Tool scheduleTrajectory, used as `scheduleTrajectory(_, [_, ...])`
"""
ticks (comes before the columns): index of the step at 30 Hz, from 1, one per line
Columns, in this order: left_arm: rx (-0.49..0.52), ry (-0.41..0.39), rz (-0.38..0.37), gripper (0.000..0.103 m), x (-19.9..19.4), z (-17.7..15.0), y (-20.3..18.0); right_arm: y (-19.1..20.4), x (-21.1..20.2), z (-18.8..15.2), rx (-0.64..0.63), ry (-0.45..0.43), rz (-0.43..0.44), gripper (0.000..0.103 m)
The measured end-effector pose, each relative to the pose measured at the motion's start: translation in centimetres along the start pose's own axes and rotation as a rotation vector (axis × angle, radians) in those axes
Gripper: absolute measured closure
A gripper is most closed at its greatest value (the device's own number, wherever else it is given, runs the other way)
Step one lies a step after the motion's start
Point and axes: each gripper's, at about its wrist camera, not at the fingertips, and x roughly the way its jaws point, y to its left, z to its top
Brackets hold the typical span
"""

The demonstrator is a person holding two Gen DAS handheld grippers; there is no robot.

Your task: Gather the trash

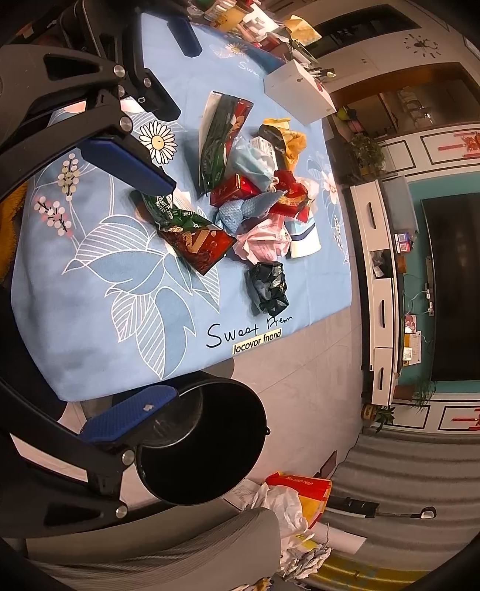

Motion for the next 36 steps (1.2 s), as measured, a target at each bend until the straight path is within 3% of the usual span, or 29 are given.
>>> scheduleTrajectory(36, [0.002, 0.0, 0.002, 0.002, -0.05, -0.01, -0.21, -0.49, -0.21, 0.01, 0.015, -0.001, -0.001, 0.003])
